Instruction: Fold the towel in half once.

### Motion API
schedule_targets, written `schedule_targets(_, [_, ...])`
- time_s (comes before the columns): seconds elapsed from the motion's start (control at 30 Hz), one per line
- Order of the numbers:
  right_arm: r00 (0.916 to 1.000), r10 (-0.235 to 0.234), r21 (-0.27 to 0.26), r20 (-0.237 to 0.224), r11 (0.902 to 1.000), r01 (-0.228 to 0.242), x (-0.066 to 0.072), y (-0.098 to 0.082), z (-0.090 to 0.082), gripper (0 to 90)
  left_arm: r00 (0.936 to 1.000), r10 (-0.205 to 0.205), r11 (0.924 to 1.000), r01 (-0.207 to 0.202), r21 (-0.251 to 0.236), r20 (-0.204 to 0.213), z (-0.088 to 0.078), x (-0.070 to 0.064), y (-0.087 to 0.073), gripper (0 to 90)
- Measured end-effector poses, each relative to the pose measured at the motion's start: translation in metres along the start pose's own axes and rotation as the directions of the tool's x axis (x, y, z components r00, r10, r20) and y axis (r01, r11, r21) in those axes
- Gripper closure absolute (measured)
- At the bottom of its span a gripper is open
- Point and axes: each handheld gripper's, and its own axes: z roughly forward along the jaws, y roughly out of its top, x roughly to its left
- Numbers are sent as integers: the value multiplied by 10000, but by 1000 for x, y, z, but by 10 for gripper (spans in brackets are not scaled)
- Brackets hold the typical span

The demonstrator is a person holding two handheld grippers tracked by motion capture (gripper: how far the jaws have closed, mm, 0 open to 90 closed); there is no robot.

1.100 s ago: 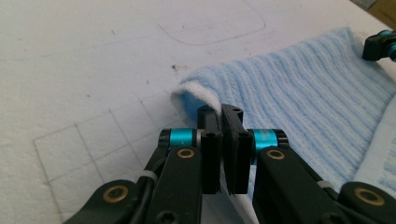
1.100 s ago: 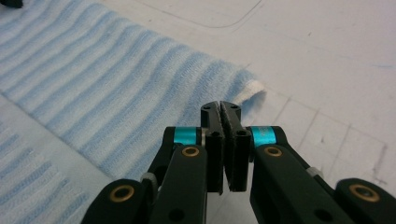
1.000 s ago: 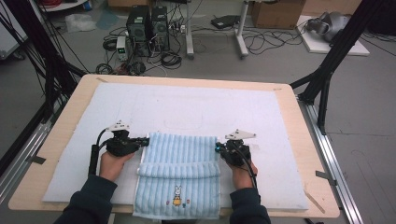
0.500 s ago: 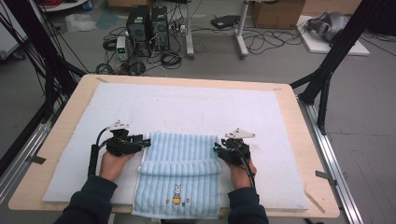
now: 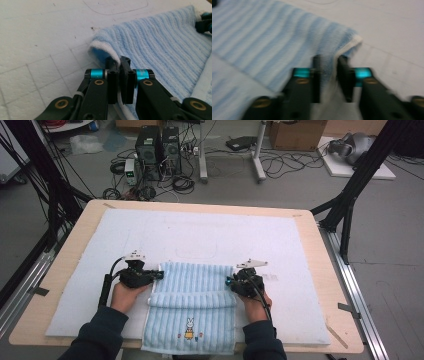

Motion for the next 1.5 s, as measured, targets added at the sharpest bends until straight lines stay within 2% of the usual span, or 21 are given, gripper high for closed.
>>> schedule_targets(0.07, [9996, -189, 166, 191, 9997, 186, 5, 3, 1, 857, 9998, -210, 9998, 210, -47, 63, 1, 2, 1, 860])
schedule_targets(0.13, [9999, -92, 145, 98, 9999, 90, 3, 5, 1, 861, 9996, -287, 9996, 287, -27, 54, 2, 4, 5, 860])
schedule_targets(0.23, [9997, 186, -226, 175, 9996, -182, -6, 7, 2, 862, 9996, -291, 9993, 290, -216, -35, 4, 5, 17, 860])
schedule_targets(0.37, [9985, 91, -410, 548, 9991, -69, -15, 19, 9, 862, 9996, -256, 9970, 248, -727, -91, 12, 10, 36, 859])
schedule_targets(0.47, [9976, 243, -696, 648, 9974, -198, -25, 29, 13, 862, 9995, -304, 9954, 293, -917, -101, 22, 20, 47, 858])
schedule_targets(0.5, [9972, 342, -816, 671, 9962, -287, -29, 33, 15, 862, 9994, -355, 9931, 347, -1124, -53, 25, 23, 49, 858])
schedule_targets(0.6, [9962, 307, -822, 820, 9963, -239, -36, 43, 23, 862, 9994, -289, 9925, 266, -1191, -177, 32, 30, 58, 858])
schedule_targets(0.63, [9955, 308, -782, 898, 9967, -238, -37, 45, 26, 862, 9994, -237, 9896, 200, -1423, -242, 34, 31, 59, 858])
schedule_targets(0.83, [9901, 235, -787, 1384, 9968, -127, -41, 58, 40, 862, 9988, -183, 9896, 117, -1431, -452, 41, 40, 60, 853])
schedule_targets(0.9, [9897, 222, -696, 1414, 9975, -125, -41, 58, 44, 853, 9964, -400, 9902, 296, -1364, -742, 41, 40, 60, 802])
schedule_targets(0.93, [9888, 243, -655, 1474, 9977, -148, -41, 58, 46, 831, 9939, -659, 9882, 528, -1437, -883, 38, 41, 60, 734])
schedule_targets(0.97, [9877, 347, -652, 1523, 9976, -250, -41, 58, 46, 756, 9923, -809, 9849, 650, -1605, -941, 35, 41, 59, 653])
schedule_targets(1.0, [9872, 478, -759, 1520, 9964, -365, -42, 57, 44, 691, 9918, -864, 9813, 684, -1801, -939, 32, 42, 59, 604])
schedule_targets(1.1, [9874, 630, -998, 1450, 9938, -487, -45, 56, 37, 575, 9935, -878, 9781, 721, -1952, -731, 22, 41, 60, 531])
schedule_targets(1.17, [9878, 784, -1199, 1346, 9908, -623, -46, 56, 31, 535, 9956, -761, 9715, 616, -2288, -551, 15, 38, 60, 521])
schedule_targets(1.23, [9894, 759, -1399, 1238, 9885, -583, -46, 56, 23, 507, 9977, -649, 9684, 577, -2428, -217, 10, 34, 58, 492])
schedule_targets(1.3, [9905, 681, -1499, 1192, 9874, -498, -44, 56, 15, 476, 9988, -475, 9661, 440, -2543, -74, 6, 29, 56, 455])
schedule_targets(1.37, [9923, 601, -1551, 1082, 9870, -429, -43, 56, 7, 464, 9996, -278, 9673, 279, -2522, 41, 3, 26, 53, 446])
schedule_targets(1.43, [9940, 482, -1588, 978, 9868, -322, -41, 55, -1, 457, 9997, -20, 9726, 78, -2326, 250, -1, 23, 49, 438])
schedule_targets(1.5, [9966, 324, -1608, 760, 9868, -198, -39, 53, -8, 457, 9991, 154, 9711, -55, -2385, 396, -4, 20, 45, 442])
